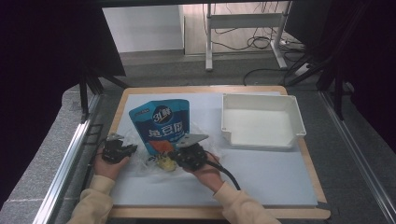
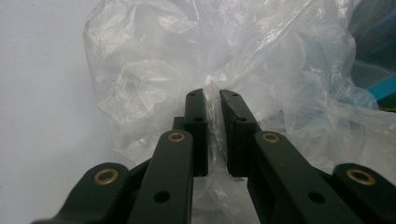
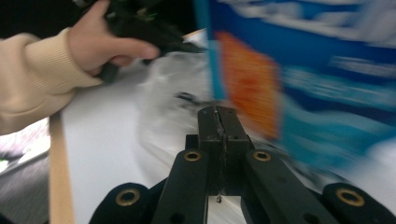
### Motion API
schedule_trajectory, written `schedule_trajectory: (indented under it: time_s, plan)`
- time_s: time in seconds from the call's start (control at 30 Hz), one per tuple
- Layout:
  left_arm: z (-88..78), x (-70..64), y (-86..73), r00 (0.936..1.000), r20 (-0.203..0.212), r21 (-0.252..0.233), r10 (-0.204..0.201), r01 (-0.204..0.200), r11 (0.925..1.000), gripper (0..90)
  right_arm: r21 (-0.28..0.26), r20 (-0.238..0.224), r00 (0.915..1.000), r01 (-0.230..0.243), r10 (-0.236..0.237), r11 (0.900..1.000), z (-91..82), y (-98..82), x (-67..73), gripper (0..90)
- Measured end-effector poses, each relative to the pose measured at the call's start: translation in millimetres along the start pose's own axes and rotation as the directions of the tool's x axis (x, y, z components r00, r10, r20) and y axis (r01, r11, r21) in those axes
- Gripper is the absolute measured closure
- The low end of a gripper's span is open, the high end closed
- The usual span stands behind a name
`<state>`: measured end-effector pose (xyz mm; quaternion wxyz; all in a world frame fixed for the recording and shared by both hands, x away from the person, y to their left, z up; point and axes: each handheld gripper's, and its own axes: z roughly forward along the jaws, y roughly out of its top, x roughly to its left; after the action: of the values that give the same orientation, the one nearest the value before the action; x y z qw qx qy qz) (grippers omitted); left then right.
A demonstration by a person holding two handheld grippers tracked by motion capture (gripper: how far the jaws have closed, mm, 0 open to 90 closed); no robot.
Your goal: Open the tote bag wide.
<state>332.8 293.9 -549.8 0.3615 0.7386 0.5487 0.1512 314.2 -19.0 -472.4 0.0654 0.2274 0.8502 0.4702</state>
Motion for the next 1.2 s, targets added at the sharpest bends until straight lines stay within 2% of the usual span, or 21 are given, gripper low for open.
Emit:
schedule_trajectory:
  time_s: [0.07,0.1,0.13,0.17,0.2,0.23,0.27,0.3,0.33,0.37,0.4,0.47,0.67,0.7,0.97,1.07,1.2]
  plan:
    - [0.1,-0.1,0.1,1.0,-0.001,0.0,0.0,0.0,1.0,82.1,-0.011,0.039,0.999,-0.024,0.024,1.0,-12.6,-3.4,-12.4,89.0]
    - [0.2,-0.3,0.1,1.0,-0.002,-0.001,0.0,0.0,1.0,82.1,-0.01,0.099,0.9946,-0.029,0.03,1.0,-19.4,-7.9,-26.1,89.0]
    - [0.2,-0.3,0.1,1.0,-0.002,-0.001,0.0,0.0,1.0,82.0,-0.01,0.099,0.9946,-0.029,0.03,1.0,-19.4,-7.9,-26.1,89.0]
    - [0.2,-0.7,0.0,1.0,-0.005,-0.001,0.001,-0.001,1.0,82.0,-0.018,0.148,0.9857,-0.078,0.08,0.997,-22.1,-13.8,-43.7,89.0]
    - [0.2,-0.7,0.0,1.0,-0.005,-0.001,0.001,-0.001,1.0,82.0,-0.018,0.148,0.9857,-0.078,0.08,0.997,-22.1,-13.8,-43.7,89.0]
    - [0.2,-0.9,-0.1,1.0,-0.006,-0.001,0.001,-0.001,1.0,82.0,-0.023,0.161,0.9817,-0.099,0.102,0.995,-22.2,-16.4,-50.8,89.0]
    - [0.3,-0.9,-0.1,1.0,-0.006,-0.002,0.001,-0.001,1.0,82.0,-0.016,0.218,0.9668,-0.133,0.133,0.991,-19.3,-24.7,-65.8,89.0]
    - [0.4,-0.7,-0.2,1.0,-0.004,-0.003,0.0,0.0,1.0,82.1,-0.009,0.239,0.9614,-0.138,0.136,0.99,-17.6,-27.7,-69.6,89.0]
    - [0.4,-0.7,-0.2,1.0,-0.004,-0.003,0.0,0.0,1.0,82.1,-0.009,0.239,0.9614,-0.138,0.136,0.99,-17.6,-27.7,-69.6,89.0]
    - [0.4,-0.6,-0.2,1.0,-0.003,-0.004,0.0,0.0,1.0,82.1,0.017,0.3,0.9445,-0.145,0.134,0.989,-10.3,-36.1,-76.3,89.0]
    - [0.4,-0.5,-0.3,1.0,-0.003,-0.004,0.0,0.0,1.0,82.1,0.026,0.324,0.9377,-0.141,0.125,0.99,-7.5,-39.1,-78.5,89.0]
    - [0.4,-0.7,-0.6,1.0,-0.003,-0.006,0.001,-0.001,1.0,82.0,0.037,0.346,0.9298,-0.148,0.126,0.988,-3.7,-43.6,-83.5,89.0]
    - [0.3,-0.6,-0.8,1.0,-0.002,-0.007,0.001,-0.001,1.0,82.0,0.061,0.353,0.9212,-0.197,0.164,0.978,1.8,-54.6,-93.9,89.0]
    - [0.4,-0.8,-0.8,1.0,-0.003,-0.007,0.001,-0.001,1.0,81.9,0.068,0.36,0.9165,-0.213,0.175,0.975,3.0,-57.7,-97.4,89.0]
    - [0.4,-0.7,-0.7,1.0,-0.003,-0.007,-0.001,0.001,1.0,81.8,0.071,0.363,0.9127,-0.227,0.187,0.971,5.2,-61.8,-100.0,88.9]
    - [-0.8,-0.3,0.3,1.0,0.008,-0.016,-0.004,0.004,0.9999,80.6,0.046,0.343,0.9205,-0.216,0.187,0.975,2.5,-56.0,-94.5,88.9]
    - [-8.2,0.7,4.1,0.999,0.039,-0.064,-0.024,0.027,0.9976,78.5,0.011,0.321,0.933,-0.175,0.162,0.985,-4.3,-44.1,-84.4,88.8]
